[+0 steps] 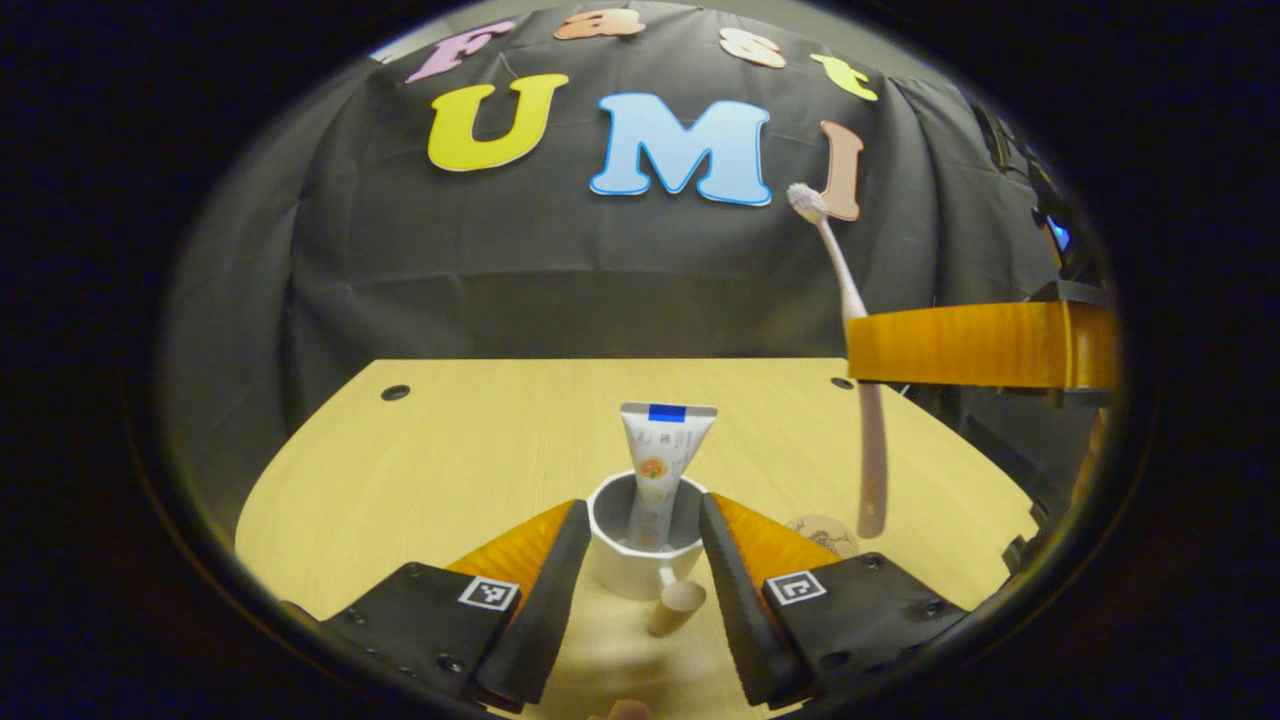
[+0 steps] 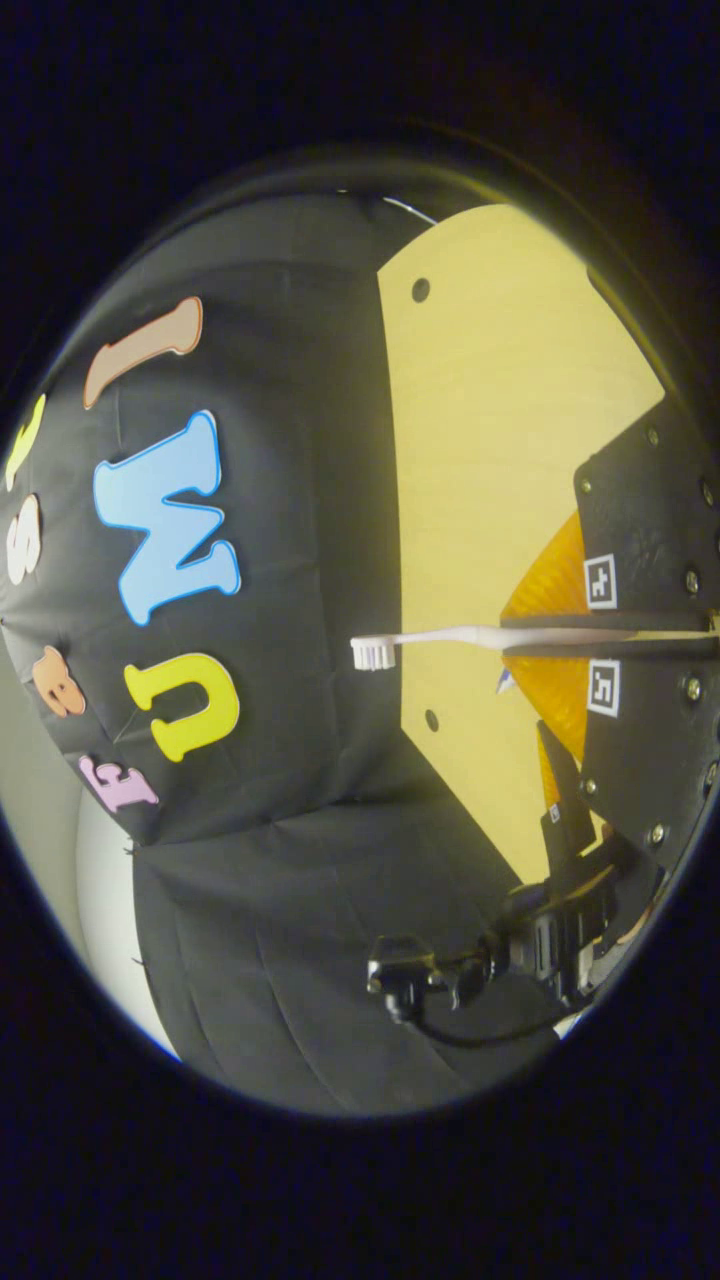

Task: Put the toothbrush and toothpaste on the desktop into the cup, then pick up the cup and place it on the coaster on the desktop.

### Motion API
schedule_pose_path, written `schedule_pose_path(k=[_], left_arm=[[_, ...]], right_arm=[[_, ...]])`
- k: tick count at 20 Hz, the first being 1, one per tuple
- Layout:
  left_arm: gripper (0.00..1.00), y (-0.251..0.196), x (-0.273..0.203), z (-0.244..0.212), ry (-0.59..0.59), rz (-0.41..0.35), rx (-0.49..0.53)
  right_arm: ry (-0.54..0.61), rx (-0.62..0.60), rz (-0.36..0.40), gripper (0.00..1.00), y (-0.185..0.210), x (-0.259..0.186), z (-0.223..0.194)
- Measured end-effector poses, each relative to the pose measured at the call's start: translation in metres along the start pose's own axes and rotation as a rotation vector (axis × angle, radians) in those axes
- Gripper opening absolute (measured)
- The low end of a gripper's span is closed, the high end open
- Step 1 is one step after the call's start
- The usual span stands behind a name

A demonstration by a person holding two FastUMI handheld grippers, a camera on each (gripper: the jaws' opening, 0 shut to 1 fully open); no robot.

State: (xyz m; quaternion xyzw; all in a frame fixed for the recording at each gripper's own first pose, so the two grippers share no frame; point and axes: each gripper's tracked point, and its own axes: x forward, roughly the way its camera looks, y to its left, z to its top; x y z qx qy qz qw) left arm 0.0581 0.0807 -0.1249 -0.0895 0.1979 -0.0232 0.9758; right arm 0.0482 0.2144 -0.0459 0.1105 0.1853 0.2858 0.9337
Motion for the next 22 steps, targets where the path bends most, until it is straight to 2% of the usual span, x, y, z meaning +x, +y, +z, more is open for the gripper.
schedule_pose_path(k=[2,5,13,17,19,20,22], left_arm=[[0.77,0.005,-0.012,-0.006,0.019,0.002,-0.028],[0.86,0.010,-0.028,-0.019,0.053,0.005,-0.064],[0.87,0.012,-0.044,-0.046,0.126,0.004,-0.127],[0.87,0.002,-0.048,-0.052,0.152,-0.025,-0.146],[0.84,0.000,-0.046,-0.057,0.159,-0.035,-0.147],[0.86,-0.003,-0.046,-0.056,0.159,-0.038,-0.146],[0.86,-0.007,-0.043,-0.052,0.160,-0.048,-0.149]], right_arm=[[-0.013,-0.019,0.033,0.04,0.011,0.016,0.002],[-0.029,-0.061,0.067,0.04,0.024,0.038,0.003],[-0.029,-0.201,0.068,0.04,0.042,0.083,-0.009],[-0.004,-0.208,0.065,0.06,0.039,0.091,-0.020],[-0.002,-0.207,0.056,0.07,0.037,0.088,-0.018],[-0.004,-0.211,0.050,0.07,0.035,0.087,-0.019],[-0.002,-0.216,0.044,0.13,0.034,0.087,-0.018]])
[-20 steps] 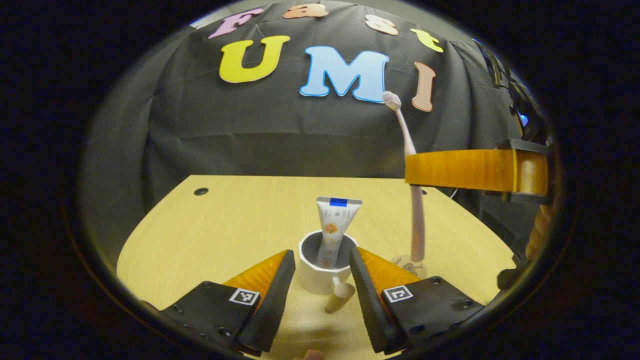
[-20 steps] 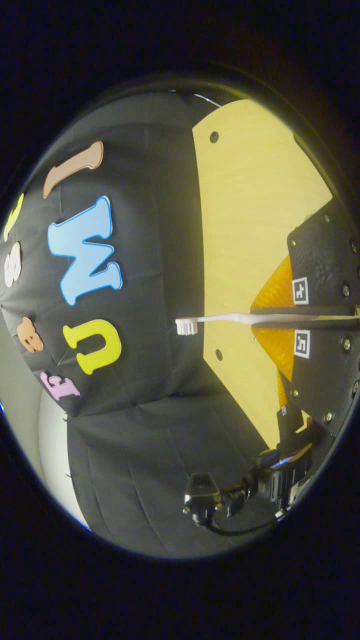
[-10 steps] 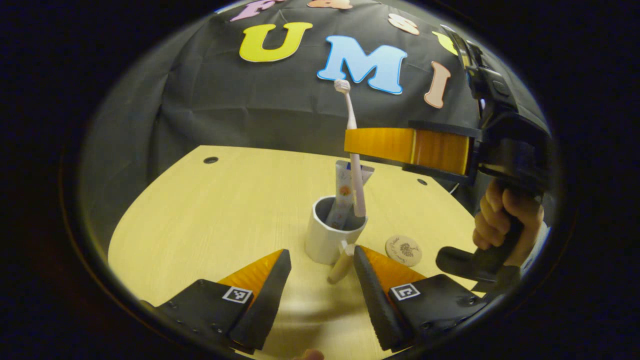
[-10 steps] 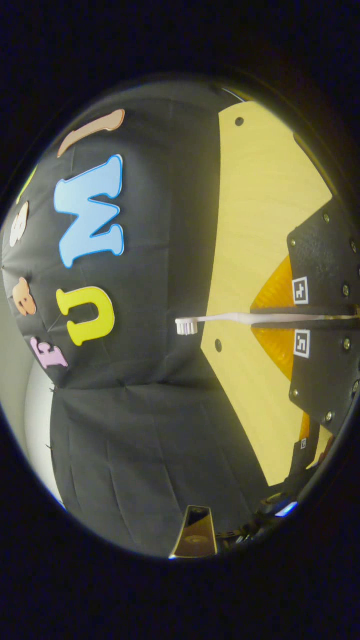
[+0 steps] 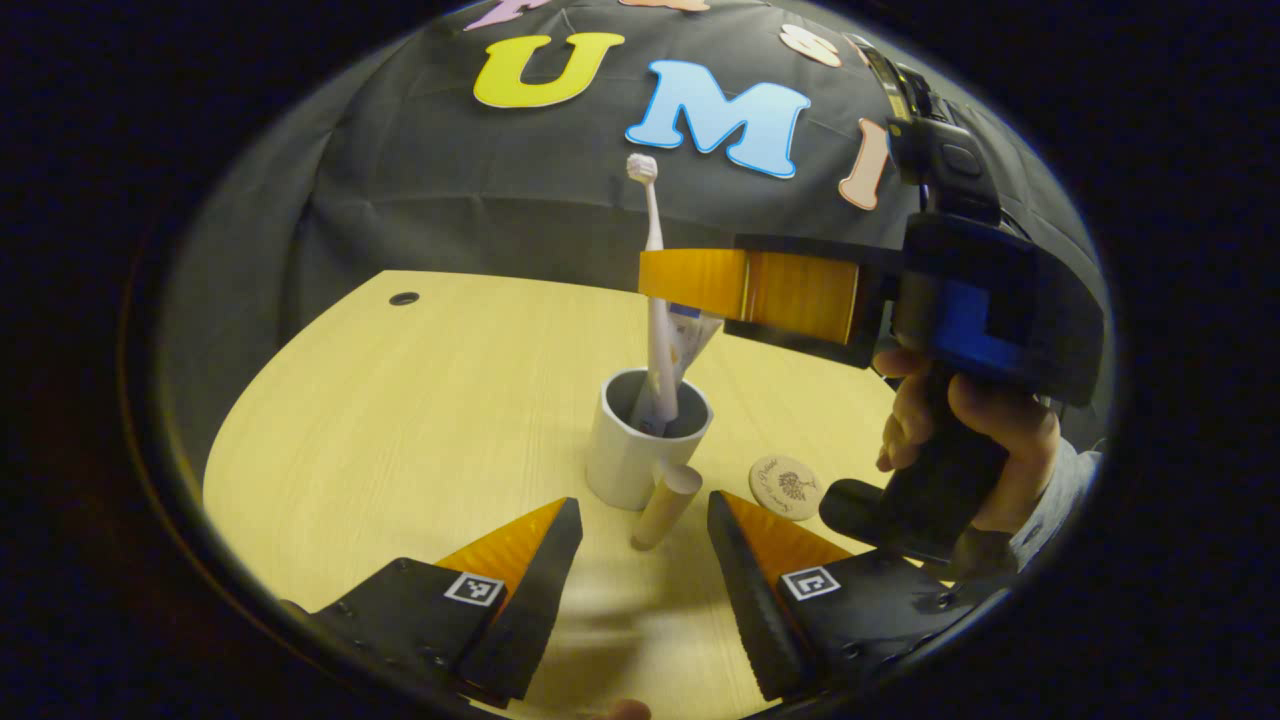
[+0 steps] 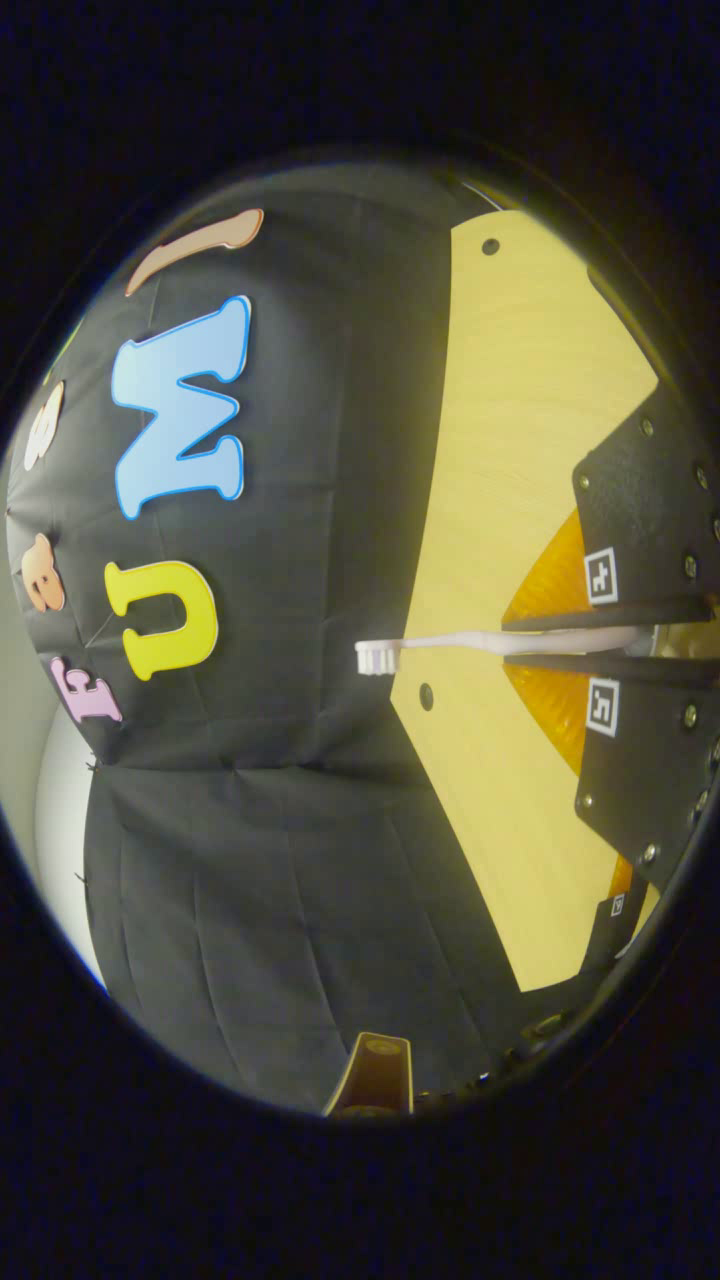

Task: Put the toothbrush and toothpaste on the desktop into the cup, then pick up the cup and place it on the coaster on the desktop.

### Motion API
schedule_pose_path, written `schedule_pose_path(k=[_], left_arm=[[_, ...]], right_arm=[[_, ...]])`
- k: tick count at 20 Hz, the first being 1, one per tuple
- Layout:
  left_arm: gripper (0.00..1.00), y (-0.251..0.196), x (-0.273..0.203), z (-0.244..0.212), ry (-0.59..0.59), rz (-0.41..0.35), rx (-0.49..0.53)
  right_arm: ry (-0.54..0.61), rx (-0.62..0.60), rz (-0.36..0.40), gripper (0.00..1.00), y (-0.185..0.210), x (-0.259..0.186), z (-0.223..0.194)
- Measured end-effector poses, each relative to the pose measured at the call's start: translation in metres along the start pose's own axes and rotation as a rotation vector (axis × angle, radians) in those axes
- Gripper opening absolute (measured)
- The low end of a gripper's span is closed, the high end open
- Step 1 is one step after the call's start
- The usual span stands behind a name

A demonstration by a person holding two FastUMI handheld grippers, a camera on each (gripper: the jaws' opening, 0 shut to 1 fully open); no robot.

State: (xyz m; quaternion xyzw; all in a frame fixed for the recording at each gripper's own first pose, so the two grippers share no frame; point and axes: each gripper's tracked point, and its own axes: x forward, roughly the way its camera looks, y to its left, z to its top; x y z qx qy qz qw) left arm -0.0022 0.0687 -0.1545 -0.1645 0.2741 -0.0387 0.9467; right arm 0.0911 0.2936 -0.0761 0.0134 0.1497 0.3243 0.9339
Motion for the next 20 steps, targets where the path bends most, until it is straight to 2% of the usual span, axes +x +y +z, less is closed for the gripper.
schedule_pose_path(k=[2,5,6,7,11,12,13,20], left_arm=[[0.86,-0.003,0.002,0.002,0.000,-0.008,-0.007],[0.84,-0.004,0.005,0.004,0.002,-0.008,-0.004],[0.84,-0.005,0.006,0.003,0.004,-0.008,-0.005],[0.84,-0.006,0.007,0.004,0.008,-0.008,-0.006],[0.86,-0.012,0.014,0.005,0.020,-0.007,-0.004],[0.86,-0.012,0.016,0.005,0.027,-0.005,0.001],[0.86,-0.015,0.018,0.005,0.035,-0.006,0.005],[0.86,-0.023,0.044,0.001,0.152,0.000,0.007]], right_arm=[[0.013,-0.006,-0.008,0.18,-0.002,-0.002,-0.003],[0.025,-0.003,-0.003,0.62,-0.002,-0.004,-0.005],[0.020,-0.003,-0.008,0.71,-0.003,-0.005,-0.002],[0.010,-0.003,-0.020,0.88,-0.007,-0.009,0.002],[-0.038,0.027,-0.065,0.90,-0.023,-0.024,0.020],[-0.042,0.035,-0.076,0.87,-0.028,-0.029,0.023],[-0.041,0.042,-0.089,0.90,-0.034,-0.035,0.025],[-0.061,0.017,-0.219,0.90,-0.086,-0.075,0.037]])
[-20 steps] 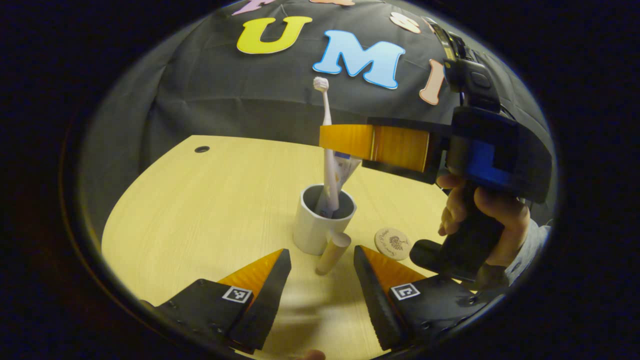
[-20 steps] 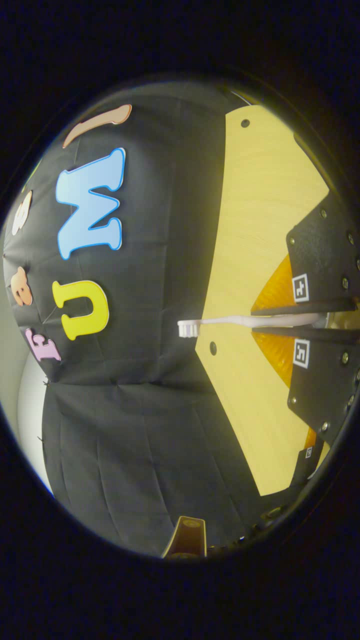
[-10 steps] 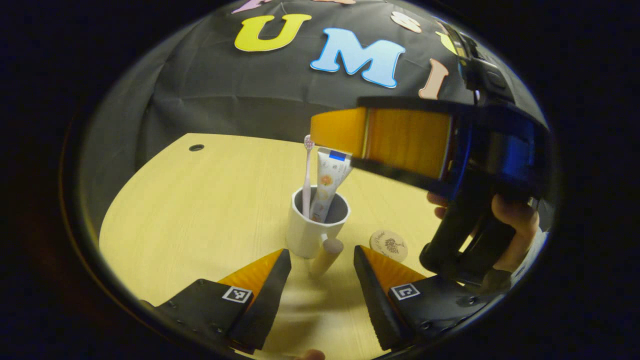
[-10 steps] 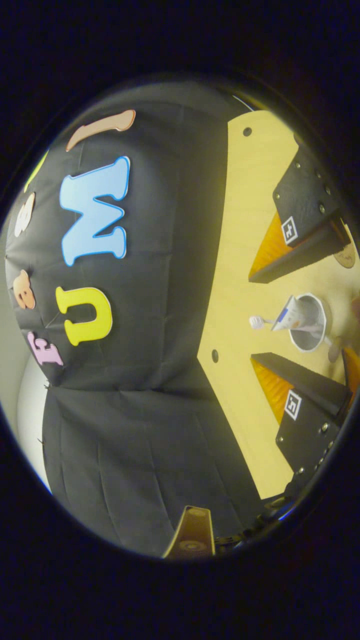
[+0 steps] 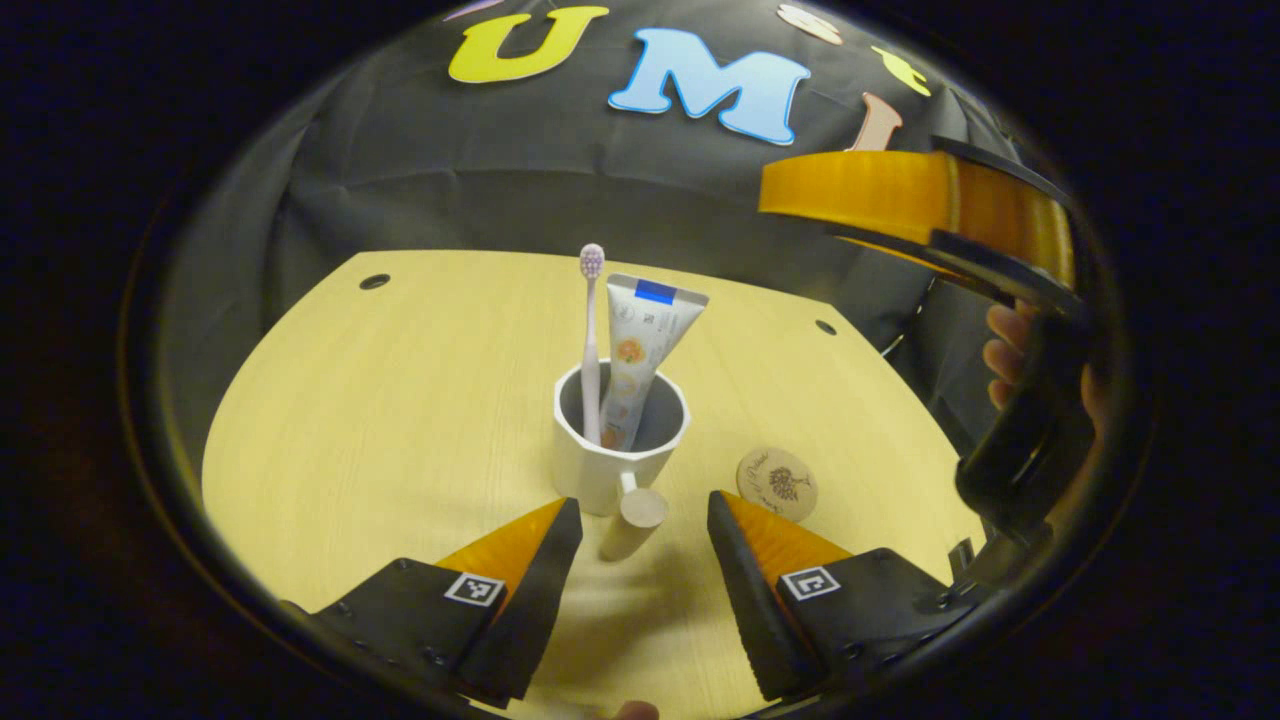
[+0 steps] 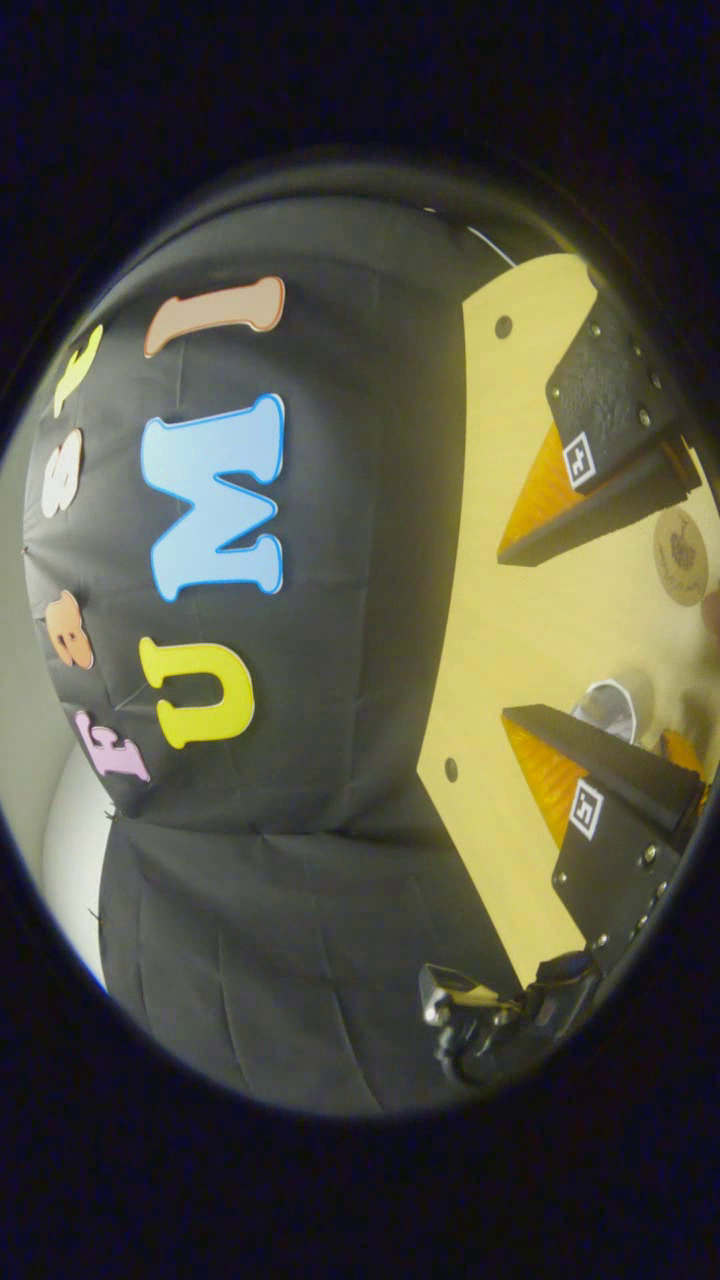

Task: Put the toothbrush and toothpaste on the desktop into the cup, then pick up the cup and place it on the coaster on the desktop.

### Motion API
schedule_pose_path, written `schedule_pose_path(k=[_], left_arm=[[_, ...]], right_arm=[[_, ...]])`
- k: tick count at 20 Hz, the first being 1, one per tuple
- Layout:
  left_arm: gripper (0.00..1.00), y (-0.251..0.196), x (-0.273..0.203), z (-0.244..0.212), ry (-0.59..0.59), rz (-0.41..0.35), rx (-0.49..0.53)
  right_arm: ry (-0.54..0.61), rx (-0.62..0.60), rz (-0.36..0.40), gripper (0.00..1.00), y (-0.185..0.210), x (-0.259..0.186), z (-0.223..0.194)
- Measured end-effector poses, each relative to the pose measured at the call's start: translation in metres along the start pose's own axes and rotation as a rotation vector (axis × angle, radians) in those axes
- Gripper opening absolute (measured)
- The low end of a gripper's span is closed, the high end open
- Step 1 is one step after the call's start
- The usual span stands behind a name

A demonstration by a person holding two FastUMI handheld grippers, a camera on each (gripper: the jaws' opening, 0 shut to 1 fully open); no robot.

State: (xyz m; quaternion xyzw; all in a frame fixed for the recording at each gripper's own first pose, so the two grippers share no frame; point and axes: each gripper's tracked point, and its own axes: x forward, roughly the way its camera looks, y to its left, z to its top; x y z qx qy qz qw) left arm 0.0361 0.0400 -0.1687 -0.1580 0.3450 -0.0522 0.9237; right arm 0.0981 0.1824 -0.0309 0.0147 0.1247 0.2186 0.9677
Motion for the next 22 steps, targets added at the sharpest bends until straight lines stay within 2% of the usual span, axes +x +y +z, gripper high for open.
schedule_pose_path(k=[6,10,11,13,16,17,22], left_arm=[[0.87,0.002,0.018,-0.005,0.165,0.011,-0.057],[0.87,0.014,0.034,-0.012,0.283,0.059,-0.057],[0.87,0.015,0.039,-0.015,0.313,0.065,-0.057],[0.86,0.014,0.043,-0.018,0.359,0.070,-0.067],[0.84,0.017,0.046,-0.017,0.409,0.095,-0.070],[0.84,0.018,0.048,-0.017,0.426,0.097,-0.072],[0.81,0.023,0.060,-0.022,0.502,0.123,-0.076]], right_arm=[[0.001,0.026,-0.083,0.90,-0.042,-0.031,0.005],[0.030,0.042,-0.133,0.90,-0.068,-0.050,-0.004],[0.044,0.045,-0.142,0.87,-0.073,-0.056,-0.007],[0.064,0.057,-0.155,0.90,-0.082,-0.069,-0.013],[0.093,0.064,-0.183,0.87,-0.095,-0.087,-0.025],[0.102,0.064,-0.193,0.90,-0.099,-0.092,-0.028],[0.139,0.086,-0.224,0.90,-0.113,-0.108,-0.046]])
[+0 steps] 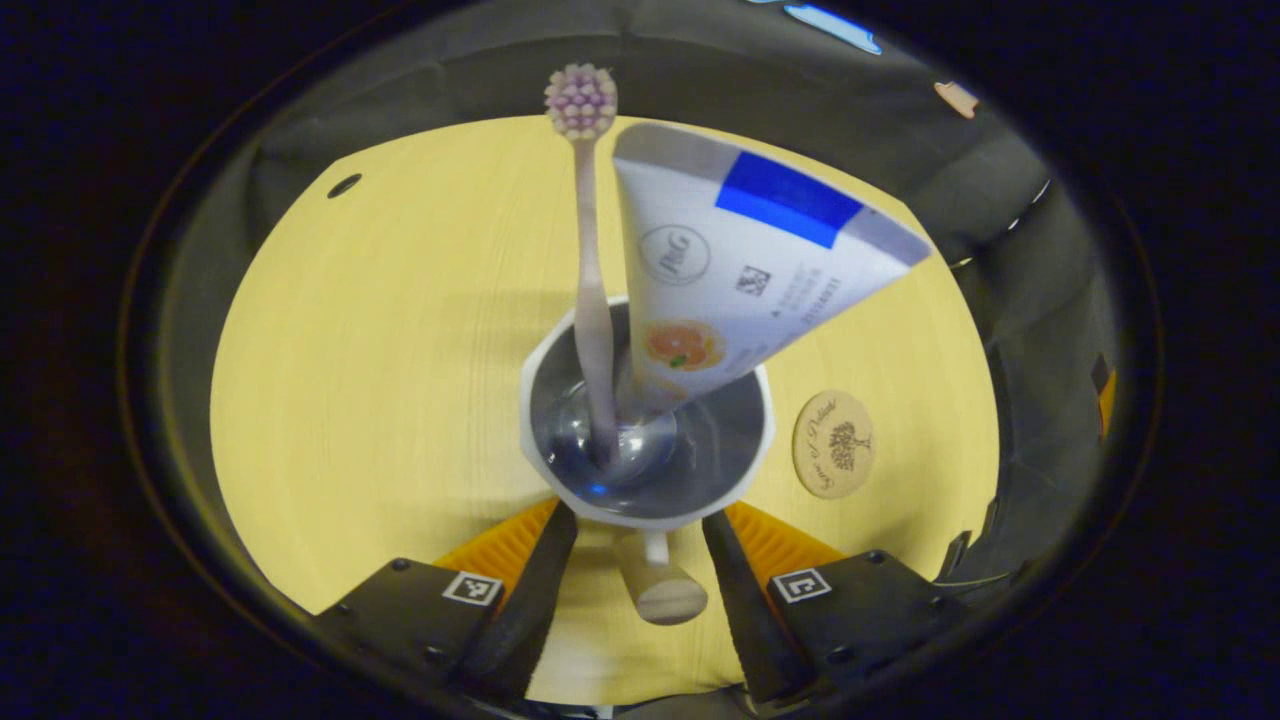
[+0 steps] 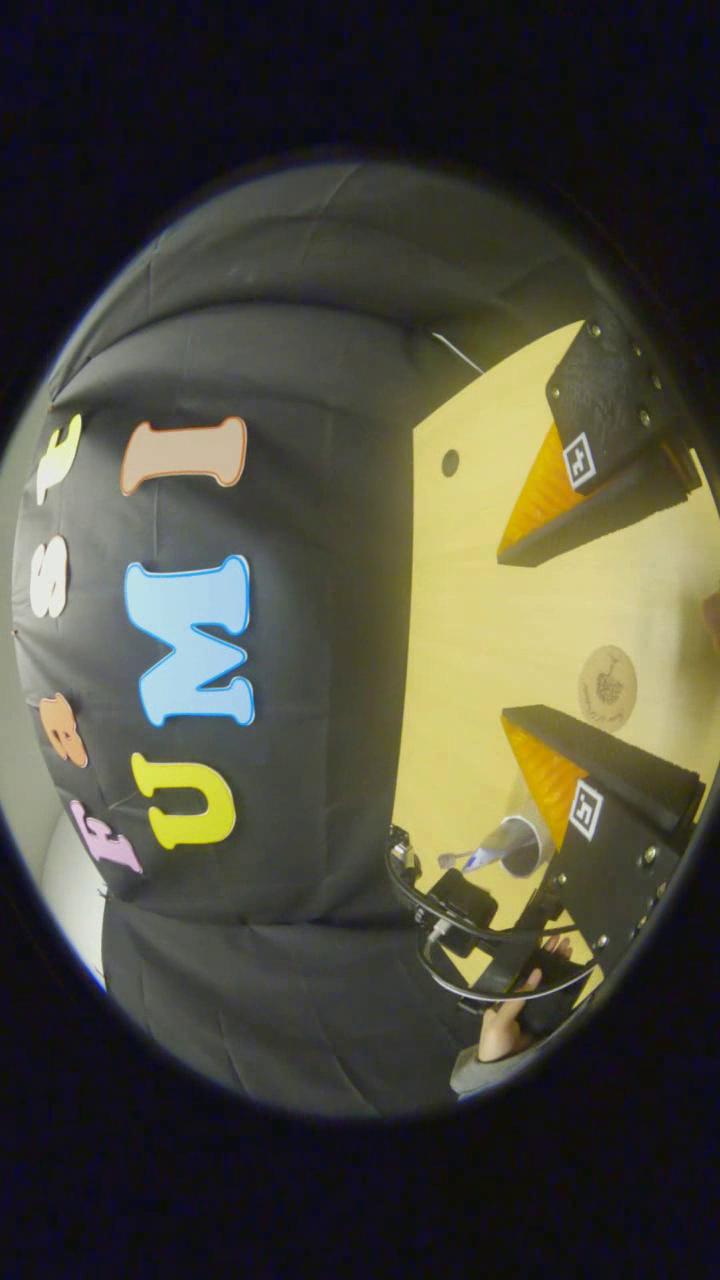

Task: Put the toothbrush and toothpaste on the desktop into the cup, then pick up the cup and place it on the coaster on the desktop.

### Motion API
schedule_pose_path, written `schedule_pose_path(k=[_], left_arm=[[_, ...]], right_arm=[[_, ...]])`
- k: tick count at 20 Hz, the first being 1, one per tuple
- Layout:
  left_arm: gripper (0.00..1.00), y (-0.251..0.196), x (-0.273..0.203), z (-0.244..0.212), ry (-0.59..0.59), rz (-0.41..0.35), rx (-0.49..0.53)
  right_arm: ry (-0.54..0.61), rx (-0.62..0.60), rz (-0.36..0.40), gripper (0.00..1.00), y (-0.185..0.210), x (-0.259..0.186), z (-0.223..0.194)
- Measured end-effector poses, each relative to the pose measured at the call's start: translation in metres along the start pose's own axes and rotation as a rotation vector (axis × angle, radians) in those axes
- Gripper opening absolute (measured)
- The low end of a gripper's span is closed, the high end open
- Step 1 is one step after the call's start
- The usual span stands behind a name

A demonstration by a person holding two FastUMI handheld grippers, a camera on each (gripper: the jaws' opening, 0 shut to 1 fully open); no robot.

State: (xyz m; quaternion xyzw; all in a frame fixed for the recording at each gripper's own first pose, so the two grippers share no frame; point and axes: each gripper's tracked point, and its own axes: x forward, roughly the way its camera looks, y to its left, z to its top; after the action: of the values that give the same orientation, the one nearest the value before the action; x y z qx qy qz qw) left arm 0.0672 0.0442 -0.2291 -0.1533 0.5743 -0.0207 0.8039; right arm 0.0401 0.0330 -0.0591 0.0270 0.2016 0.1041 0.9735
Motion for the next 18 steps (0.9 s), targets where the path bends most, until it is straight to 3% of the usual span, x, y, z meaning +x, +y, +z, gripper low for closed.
schedule_pose_path(k=[1,4,5,13,18], left_arm=[[0.71,0.000,0.004,0.000,0.011,0.003,-0.004],[0.65,-0.002,0.011,-0.003,0.040,0.005,-0.010],[0.48,-0.002,0.013,-0.005,0.052,0.007,-0.013],[0.37,0.004,0.009,0.000,0.045,0.077,0.042],[0.37,-0.008,0.004,-0.006,0.019,0.043,0.040]], right_arm=[[0.006,0.009,0.000,0.90,-0.002,-0.002,-0.001],[0.019,0.020,-0.008,0.90,-0.008,-0.004,-0.006],[0.023,0.022,-0.010,0.90,-0.009,-0.005,-0.006],[0.036,0.028,-0.005,0.90,-0.010,-0.006,-0.010],[0.033,0.025,-0.008,0.90,-0.013,-0.009,-0.009]])
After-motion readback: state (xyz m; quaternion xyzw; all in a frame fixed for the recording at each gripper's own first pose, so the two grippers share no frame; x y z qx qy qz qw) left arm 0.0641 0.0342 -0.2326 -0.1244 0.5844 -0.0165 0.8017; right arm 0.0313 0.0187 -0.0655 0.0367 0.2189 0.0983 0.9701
